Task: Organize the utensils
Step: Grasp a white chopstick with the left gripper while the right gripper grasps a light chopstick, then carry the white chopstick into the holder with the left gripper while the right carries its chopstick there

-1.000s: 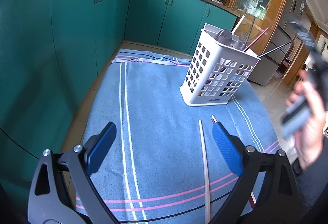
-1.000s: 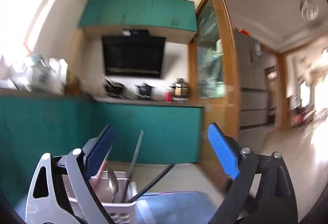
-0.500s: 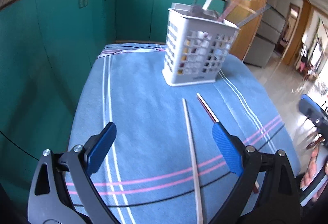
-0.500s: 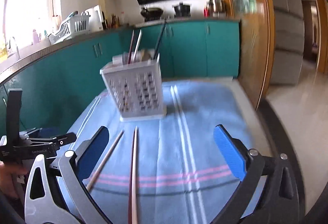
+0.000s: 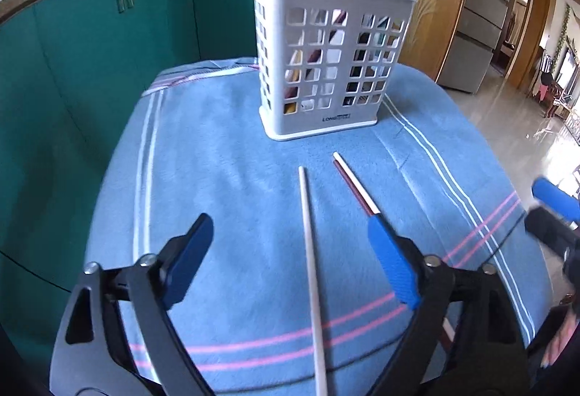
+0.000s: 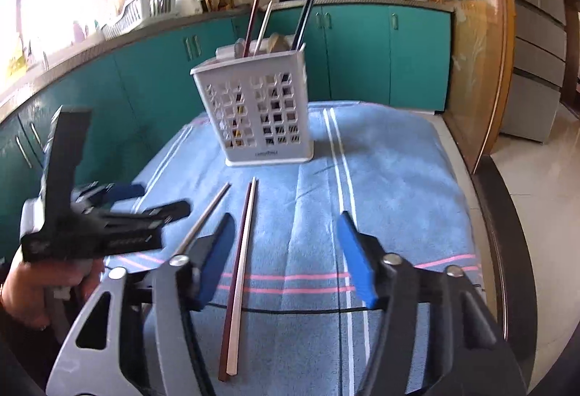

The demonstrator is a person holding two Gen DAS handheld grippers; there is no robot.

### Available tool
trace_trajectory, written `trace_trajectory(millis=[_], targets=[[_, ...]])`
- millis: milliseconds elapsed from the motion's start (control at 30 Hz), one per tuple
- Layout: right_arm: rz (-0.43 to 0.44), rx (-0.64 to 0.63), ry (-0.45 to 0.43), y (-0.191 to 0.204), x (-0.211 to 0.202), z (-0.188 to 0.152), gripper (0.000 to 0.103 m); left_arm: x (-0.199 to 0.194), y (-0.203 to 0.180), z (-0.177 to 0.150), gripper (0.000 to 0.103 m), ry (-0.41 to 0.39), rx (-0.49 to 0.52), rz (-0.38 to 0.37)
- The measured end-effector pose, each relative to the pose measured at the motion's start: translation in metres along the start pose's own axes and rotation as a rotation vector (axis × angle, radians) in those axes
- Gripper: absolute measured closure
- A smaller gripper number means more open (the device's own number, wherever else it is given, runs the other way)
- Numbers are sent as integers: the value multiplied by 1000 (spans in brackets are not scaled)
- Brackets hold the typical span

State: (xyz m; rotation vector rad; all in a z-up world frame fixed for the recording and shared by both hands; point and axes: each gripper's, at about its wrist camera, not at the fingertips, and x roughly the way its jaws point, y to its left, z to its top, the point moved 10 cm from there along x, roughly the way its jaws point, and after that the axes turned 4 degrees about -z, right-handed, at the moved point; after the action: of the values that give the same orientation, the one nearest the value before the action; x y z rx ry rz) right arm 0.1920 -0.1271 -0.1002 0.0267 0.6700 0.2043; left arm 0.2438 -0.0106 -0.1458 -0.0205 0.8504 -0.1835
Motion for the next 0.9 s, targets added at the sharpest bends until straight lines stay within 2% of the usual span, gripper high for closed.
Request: trace_trajectory(millis=[67,200,233,300,333,367,433,500,600,633,733,767,800,833,900], targets=[[0,-7,18,2,7,-3,49,16,2,3,36,38,-3,11],[6,-5,45,3,15,-5,49,46,10,4,53,119,-13,14],[7,-6,50,4,17,-6,49,54,12,2,61,143,-7,20],[5,-12,56,5,20,-8,49,56,13,6,70,123,23,42],[1,-16,59,6,22,-8,49,56,12,7,93,130,23,28],[-1,-19,62,6,23,-8,49,56,12,8,98,141,9,12],[-8,-26,74,8,29,-8,49,54,13,6,99,141,-28,-27],[-13,-42,92,10,37,-7,49,45,17,10,99,113,-31,-20],[-18,-67,115,15,55,4,49,-5,18,26,99,-11,-54,-67],[-6,-62,130,18,63,10,50,-31,18,33,99,-77,-52,-93],[24,-66,208,29,98,21,69,-73,25,34,99,-173,-55,-109],[35,-63,244,34,112,22,83,-88,31,33,99,-205,-62,-115],[39,-62,271,36,122,22,88,-100,36,33,99,-234,-74,-117],[47,-57,308,41,139,23,89,-108,40,33,99,-260,-82,-122],[35,-59,328,46,155,27,90,-126,41,38,99,-293,-62,-142]])
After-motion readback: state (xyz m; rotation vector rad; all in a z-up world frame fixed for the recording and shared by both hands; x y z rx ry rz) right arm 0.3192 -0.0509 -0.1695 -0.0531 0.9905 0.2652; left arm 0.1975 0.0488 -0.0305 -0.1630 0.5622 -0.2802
